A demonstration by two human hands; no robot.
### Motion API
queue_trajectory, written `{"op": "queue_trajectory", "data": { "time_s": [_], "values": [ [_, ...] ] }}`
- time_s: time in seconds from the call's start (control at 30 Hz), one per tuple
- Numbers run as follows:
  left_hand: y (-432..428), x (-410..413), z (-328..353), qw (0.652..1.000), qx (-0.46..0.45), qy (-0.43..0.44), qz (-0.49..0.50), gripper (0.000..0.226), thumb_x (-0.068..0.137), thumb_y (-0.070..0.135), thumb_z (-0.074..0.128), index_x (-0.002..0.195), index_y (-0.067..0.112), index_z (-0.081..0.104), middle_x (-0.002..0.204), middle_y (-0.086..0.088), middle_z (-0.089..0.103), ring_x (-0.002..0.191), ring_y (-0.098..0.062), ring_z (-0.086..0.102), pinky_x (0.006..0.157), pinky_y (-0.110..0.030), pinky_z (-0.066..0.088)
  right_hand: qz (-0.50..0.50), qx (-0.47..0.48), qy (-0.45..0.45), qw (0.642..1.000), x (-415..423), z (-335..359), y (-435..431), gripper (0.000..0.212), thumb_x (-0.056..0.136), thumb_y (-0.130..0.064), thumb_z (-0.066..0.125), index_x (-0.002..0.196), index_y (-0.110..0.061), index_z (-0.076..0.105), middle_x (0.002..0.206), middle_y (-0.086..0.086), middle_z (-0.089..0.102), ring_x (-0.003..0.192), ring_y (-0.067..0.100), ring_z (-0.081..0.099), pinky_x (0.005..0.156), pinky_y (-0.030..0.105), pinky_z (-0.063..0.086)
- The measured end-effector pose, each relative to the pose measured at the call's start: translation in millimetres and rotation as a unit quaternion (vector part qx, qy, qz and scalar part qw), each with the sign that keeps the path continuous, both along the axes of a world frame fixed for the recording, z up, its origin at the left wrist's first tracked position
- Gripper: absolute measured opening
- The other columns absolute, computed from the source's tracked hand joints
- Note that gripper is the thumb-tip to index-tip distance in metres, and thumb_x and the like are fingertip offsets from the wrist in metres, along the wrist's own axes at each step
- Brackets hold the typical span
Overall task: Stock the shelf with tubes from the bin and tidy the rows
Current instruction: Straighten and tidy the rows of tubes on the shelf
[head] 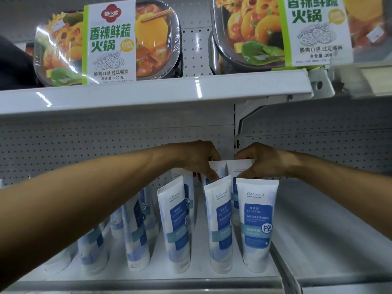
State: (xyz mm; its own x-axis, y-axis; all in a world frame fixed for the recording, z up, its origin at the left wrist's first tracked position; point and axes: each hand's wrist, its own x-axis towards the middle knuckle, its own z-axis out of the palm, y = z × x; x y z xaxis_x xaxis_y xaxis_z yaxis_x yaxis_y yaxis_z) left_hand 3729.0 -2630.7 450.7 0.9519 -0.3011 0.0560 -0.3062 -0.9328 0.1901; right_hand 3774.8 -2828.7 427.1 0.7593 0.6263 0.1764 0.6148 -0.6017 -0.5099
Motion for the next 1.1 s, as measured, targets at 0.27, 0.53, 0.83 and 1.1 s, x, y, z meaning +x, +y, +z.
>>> {"op": "queue_trajectory", "data": {
  "time_s": [0.27, 0.53, 0.83, 1.1],
  "values": [
    [4, -2, 10, 1.0, 0.019, 0.019, 0.008, 0.029, 0.085, 0.038, 0.07, 0.109, 0.022, 0.068, 0.108, 0.008, 0.068, 0.09, -0.007, 0.063, 0.086, -0.024, 0.052, 0.01, -0.002, 0.024, 1.0, 2, 5, 0, 0.03, 0.074, -0.024, 0.08, 0.098, -0.011, 0.068, 0.093, 0.002, 0.071, 0.082, 0.014, 0.07, 0.066, 0.025, 0.059],
    [55, -39, 46, 0.998, -0.021, 0.064, 0.012, 0.038, 0.074, 0.044, 0.078, 0.11, 0.038, 0.068, 0.104, 0.021, 0.072, 0.098, 0.007, 0.065, 0.093, -0.019, 0.045, 0.059, -0.016, -0.061, 0.996, -11, 34, 18, 0.037, 0.082, -0.035, 0.072, 0.117, -0.025, 0.063, 0.108, -0.015, 0.066, 0.1, -0.001, 0.062, 0.09, 0.015, 0.047],
    [68, -27, 12, 0.999, 0.019, 0.044, 0.005, 0.025, 0.078, 0.033, 0.078, 0.101, 0.023, 0.074, 0.101, 0.013, 0.074, 0.09, -0.001, 0.068, 0.085, -0.019, 0.054, 0.073, -0.164, -0.064, 0.982, -10, 29, 63, 0.035, 0.076, -0.041, 0.076, 0.098, -0.015, 0.072, 0.094, -0.001, 0.073, 0.087, 0.016, 0.068, 0.082, 0.035, 0.057],
    [71, -13, 9, 0.997, -0.05, 0.064, 0.018, 0.026, 0.078, 0.024, 0.079, 0.1, 0.01, 0.075, 0.09, 0.003, 0.076, 0.08, -0.013, 0.073, 0.07, -0.021, 0.059, 0.068, -0.128, -0.025, 0.989, -6, 21, 65, 0.02, 0.077, -0.035, 0.078, 0.089, -0.021, 0.072, 0.092, -0.009, 0.073, 0.083, 0.007, 0.068, 0.075, 0.019, 0.054]
  ]
}}
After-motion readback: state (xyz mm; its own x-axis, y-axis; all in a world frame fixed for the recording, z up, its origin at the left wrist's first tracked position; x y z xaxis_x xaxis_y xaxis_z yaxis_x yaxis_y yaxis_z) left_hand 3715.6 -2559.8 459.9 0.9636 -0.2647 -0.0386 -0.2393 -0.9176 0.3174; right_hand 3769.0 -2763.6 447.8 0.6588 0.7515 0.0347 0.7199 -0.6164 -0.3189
